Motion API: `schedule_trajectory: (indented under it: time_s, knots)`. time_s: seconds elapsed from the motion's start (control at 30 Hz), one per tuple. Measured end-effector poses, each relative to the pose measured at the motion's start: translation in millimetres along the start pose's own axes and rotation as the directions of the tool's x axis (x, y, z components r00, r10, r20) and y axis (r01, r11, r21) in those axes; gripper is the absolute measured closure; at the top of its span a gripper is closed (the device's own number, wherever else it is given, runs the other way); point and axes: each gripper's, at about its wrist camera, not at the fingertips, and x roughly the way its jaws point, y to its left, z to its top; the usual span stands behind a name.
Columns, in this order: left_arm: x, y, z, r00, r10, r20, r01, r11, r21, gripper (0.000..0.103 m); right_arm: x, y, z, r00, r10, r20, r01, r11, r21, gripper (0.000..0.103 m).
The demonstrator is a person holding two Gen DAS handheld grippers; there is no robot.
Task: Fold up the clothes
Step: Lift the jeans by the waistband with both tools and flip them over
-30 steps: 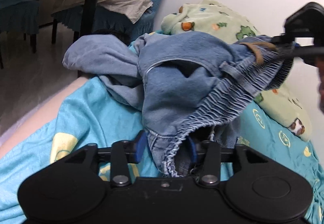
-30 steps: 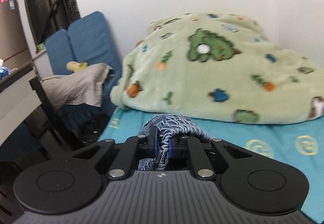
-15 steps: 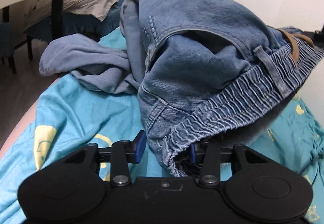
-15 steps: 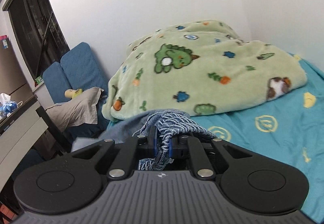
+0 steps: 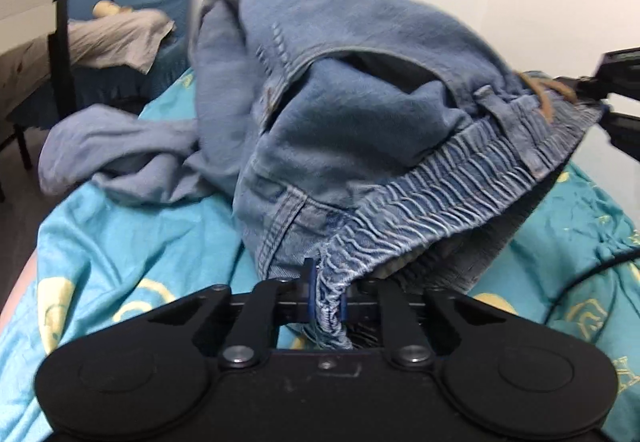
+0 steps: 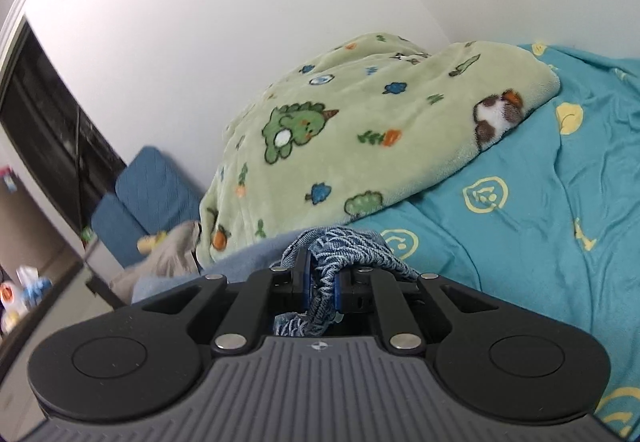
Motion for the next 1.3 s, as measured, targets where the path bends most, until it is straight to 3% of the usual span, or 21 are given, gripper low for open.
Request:
schedule_trajectory:
  time_s: [0.23,0.37,0.53,0.73,0.9,1.1,1.3]
  knots:
    - [-47,-42,11,0.987,-0.09,0.129,0.078,0.992,0.1,0.096,-12,5,36,0.999,0.025,0.022,-0.022,0.995,-0.101,0.093]
    - [-67,-89,13,0.963,-0.175,0.205,0.153,0.981,0.118,0.096,-26,9,77,0.998,0.041,0.048,-0.031,0.98,-0.195,0.093]
    - [-63,-157,5,0.933,-0.285,0.218,0.259,0.956,0.139,0.096,-33,-4,133,0.999,0.01,0.04,0.001,0.962,-0.273,0.093]
    - [-18,-238,1,0.901,-0.379,0.21,0.355,0.924,0.145,0.096,-16,-48,183,0.996,-0.085,0.025,0.088,0.942,-0.323,0.094]
    - [45,-293,-7,0.899,-0.408,0.157,0.388,0.91,0.144,0.096,17,-99,205,0.989,-0.143,0.031,0.145,0.917,-0.372,0.094]
    - [116,-328,-29,0.908,-0.415,0.064,0.403,0.904,0.145,0.094,67,-163,197,0.982,-0.186,-0.02,0.16,0.891,-0.425,0.095]
    - [140,-323,-30,0.902,-0.433,-0.003,0.429,0.892,0.143,0.087,97,-219,170,0.974,-0.212,-0.082,0.169,0.917,-0.362,0.094]
